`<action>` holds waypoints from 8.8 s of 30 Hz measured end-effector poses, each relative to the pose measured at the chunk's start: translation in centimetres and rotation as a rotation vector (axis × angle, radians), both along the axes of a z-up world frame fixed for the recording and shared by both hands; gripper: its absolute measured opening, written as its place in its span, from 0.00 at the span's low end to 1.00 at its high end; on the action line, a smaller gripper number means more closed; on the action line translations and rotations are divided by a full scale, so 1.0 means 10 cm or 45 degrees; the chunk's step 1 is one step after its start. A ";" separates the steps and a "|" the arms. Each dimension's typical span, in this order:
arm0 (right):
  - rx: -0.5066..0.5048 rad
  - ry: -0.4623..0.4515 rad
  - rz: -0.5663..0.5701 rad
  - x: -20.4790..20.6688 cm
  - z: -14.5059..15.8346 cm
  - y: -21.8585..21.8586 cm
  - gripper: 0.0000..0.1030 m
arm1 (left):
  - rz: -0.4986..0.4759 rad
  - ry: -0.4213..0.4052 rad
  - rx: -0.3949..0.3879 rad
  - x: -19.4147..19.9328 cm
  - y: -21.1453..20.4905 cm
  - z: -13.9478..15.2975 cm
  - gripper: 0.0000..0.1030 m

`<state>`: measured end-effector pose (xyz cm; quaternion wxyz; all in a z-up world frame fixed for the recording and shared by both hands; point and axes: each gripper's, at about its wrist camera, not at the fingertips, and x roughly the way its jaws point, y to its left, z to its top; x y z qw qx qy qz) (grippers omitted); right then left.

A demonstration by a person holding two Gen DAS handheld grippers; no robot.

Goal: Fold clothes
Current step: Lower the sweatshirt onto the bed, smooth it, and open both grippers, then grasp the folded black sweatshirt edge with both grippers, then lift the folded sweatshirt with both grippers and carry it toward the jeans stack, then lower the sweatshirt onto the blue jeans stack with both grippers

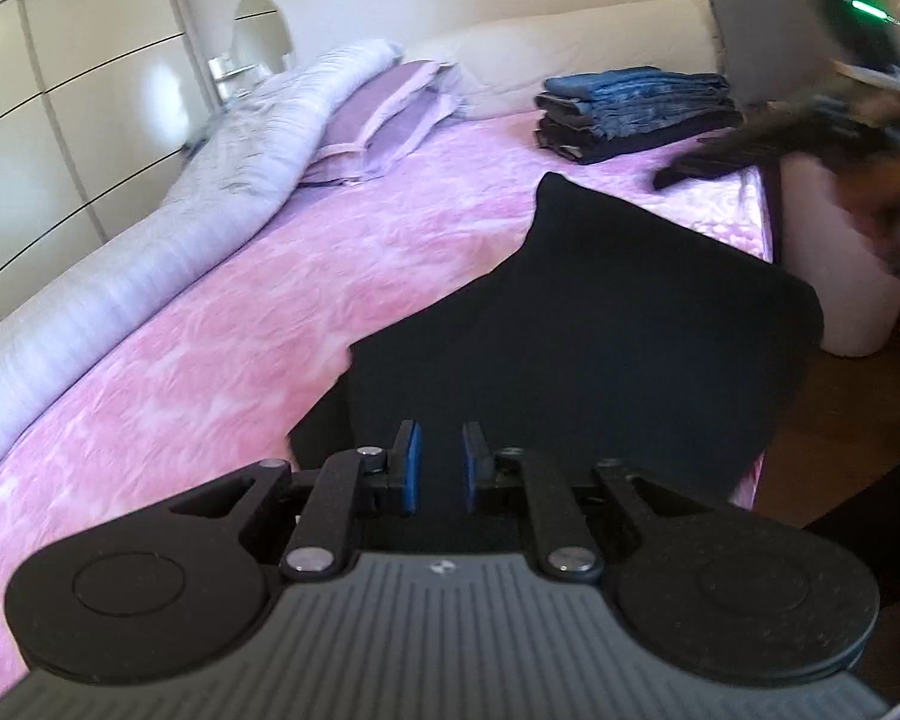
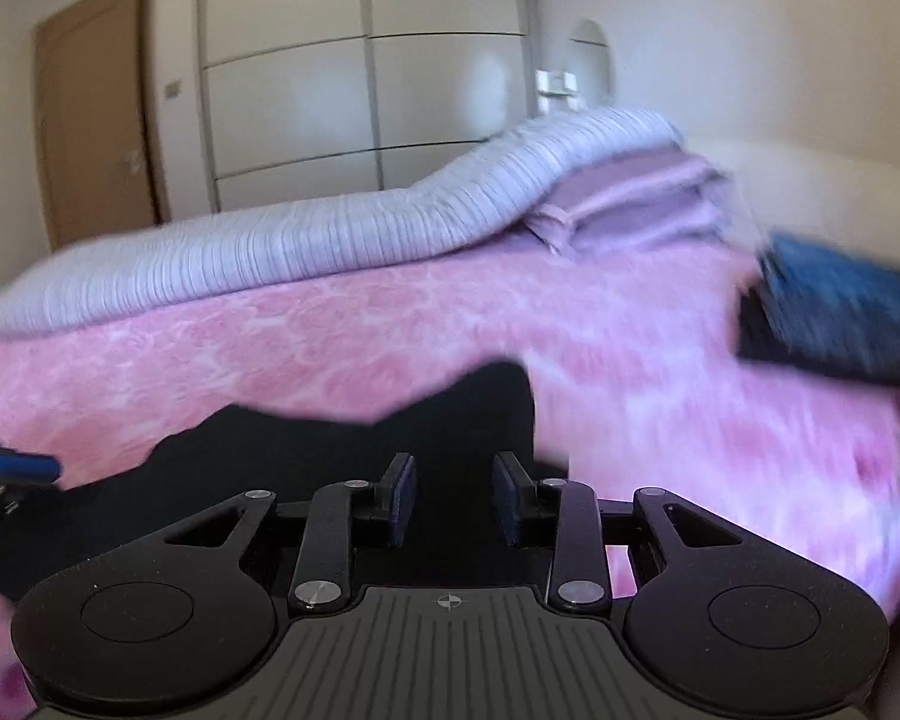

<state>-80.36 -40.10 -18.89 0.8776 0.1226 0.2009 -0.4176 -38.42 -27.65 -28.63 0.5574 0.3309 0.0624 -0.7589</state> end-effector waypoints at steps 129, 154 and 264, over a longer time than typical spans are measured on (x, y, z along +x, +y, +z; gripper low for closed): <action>-0.935 1.078 0.484 0.51 -1.49 1.61 0.63 | -0.393 -0.697 -0.115 -0.45 0.27 -0.68 0.40; -0.925 1.358 0.579 0.70 -1.45 0.69 0.46 | -0.566 -1.149 -0.193 -0.56 0.37 -0.96 0.51; -0.371 1.394 0.399 -3.21 0.02 -3.94 0.47 | -0.906 -1.008 -0.075 -5.20 -5.11 0.50 0.45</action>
